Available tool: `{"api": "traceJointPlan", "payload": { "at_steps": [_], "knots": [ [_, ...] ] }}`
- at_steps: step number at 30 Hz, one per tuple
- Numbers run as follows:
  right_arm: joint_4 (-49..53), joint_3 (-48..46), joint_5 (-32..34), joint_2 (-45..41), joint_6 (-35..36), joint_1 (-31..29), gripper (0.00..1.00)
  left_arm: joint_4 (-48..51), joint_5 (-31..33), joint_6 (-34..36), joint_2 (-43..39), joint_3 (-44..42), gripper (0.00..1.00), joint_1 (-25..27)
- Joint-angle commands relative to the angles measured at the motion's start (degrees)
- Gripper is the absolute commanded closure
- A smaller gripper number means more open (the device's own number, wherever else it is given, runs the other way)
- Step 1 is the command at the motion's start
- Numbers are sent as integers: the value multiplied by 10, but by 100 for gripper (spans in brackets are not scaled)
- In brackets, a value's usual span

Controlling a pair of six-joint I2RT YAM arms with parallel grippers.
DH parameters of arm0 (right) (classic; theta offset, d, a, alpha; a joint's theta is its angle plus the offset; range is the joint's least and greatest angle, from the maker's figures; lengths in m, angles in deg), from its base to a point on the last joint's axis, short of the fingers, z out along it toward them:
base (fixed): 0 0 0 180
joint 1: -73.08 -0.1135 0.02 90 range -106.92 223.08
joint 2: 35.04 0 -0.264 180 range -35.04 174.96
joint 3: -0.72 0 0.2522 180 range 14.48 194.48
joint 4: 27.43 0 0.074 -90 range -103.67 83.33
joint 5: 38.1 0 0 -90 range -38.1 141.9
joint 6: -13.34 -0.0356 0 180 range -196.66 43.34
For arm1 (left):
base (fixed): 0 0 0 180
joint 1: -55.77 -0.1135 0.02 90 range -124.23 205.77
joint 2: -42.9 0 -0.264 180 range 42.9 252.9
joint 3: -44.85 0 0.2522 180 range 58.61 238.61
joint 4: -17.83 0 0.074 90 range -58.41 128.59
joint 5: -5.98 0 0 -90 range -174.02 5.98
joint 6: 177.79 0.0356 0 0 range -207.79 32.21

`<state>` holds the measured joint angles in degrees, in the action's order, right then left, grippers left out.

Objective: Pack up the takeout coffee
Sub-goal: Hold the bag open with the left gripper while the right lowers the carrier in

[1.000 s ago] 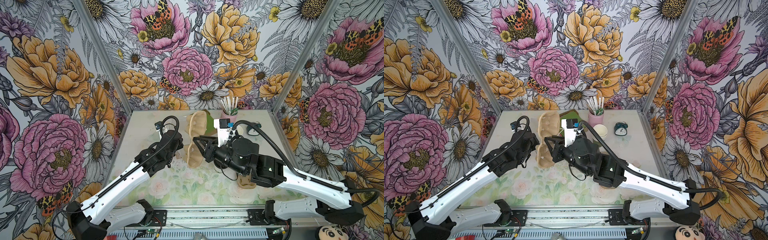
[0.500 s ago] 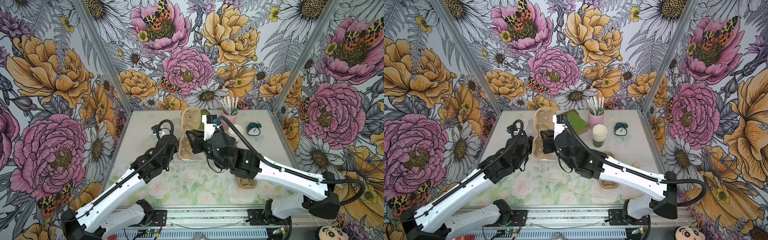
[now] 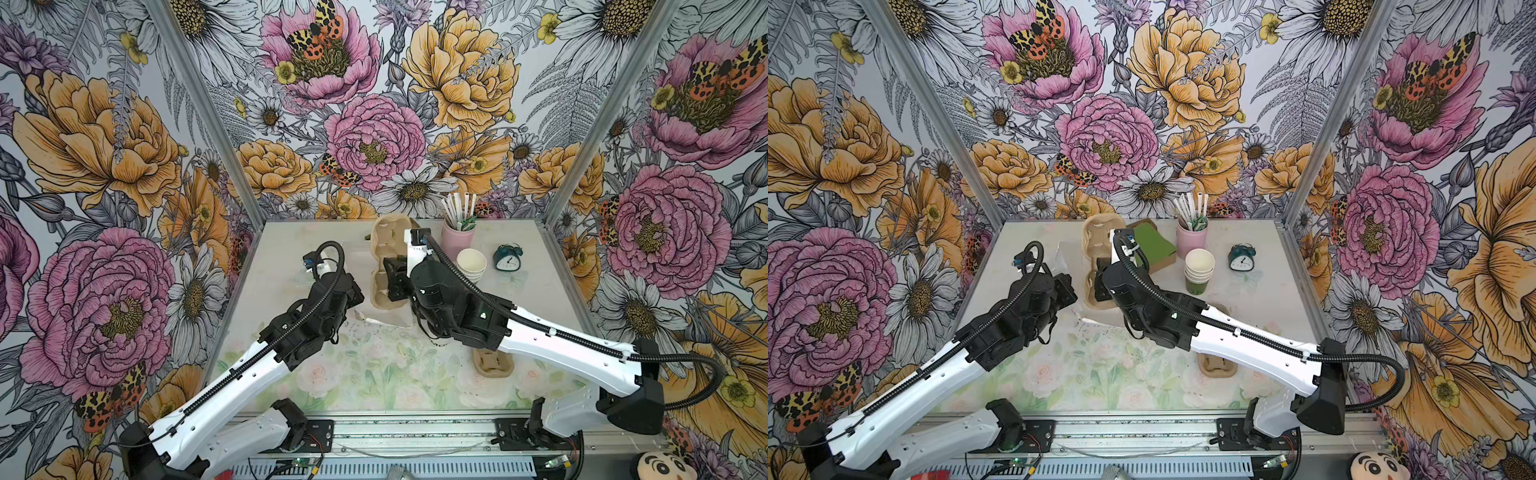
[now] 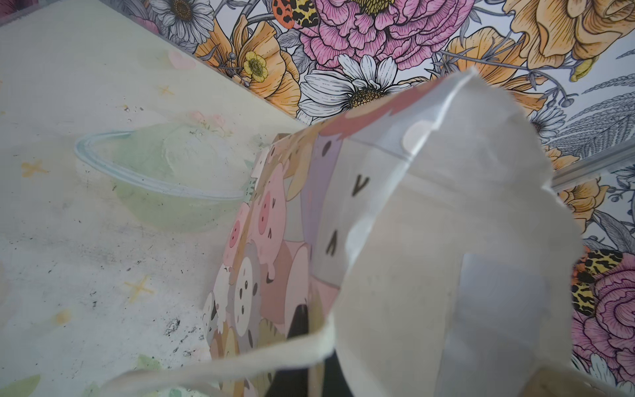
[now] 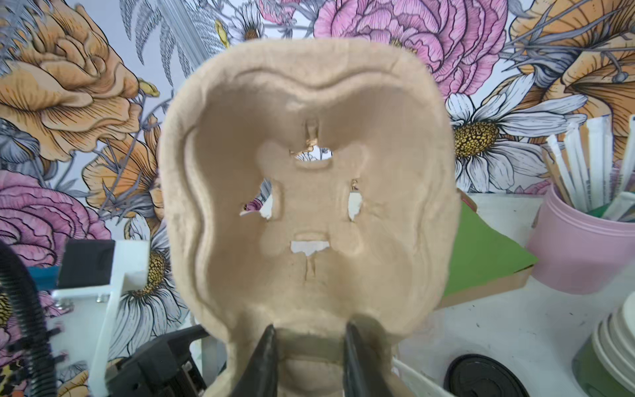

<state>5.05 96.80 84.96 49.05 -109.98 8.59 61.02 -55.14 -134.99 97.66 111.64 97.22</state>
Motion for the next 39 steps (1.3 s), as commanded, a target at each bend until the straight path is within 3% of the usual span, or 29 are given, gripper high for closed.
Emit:
{"api": "traceJointPlan", "payload": {
  "at_steps": [1, 12, 24, 39],
  "knots": [
    [35, 26, 21, 25, 0, -16, 84, -28, -14, -12, -2, -6, 100, -3],
    [77, 50, 33, 80, -35, -32, 85, -31, -15, -17, -11, -16, 100, 4],
    [107, 42, 1, 79, -51, 14, 85, -45, -37, 3, -39, -45, 100, 7],
    [120, 68, -17, 137, -74, -8, 87, -56, -36, -15, -49, -60, 100, 10]
  ]
}}
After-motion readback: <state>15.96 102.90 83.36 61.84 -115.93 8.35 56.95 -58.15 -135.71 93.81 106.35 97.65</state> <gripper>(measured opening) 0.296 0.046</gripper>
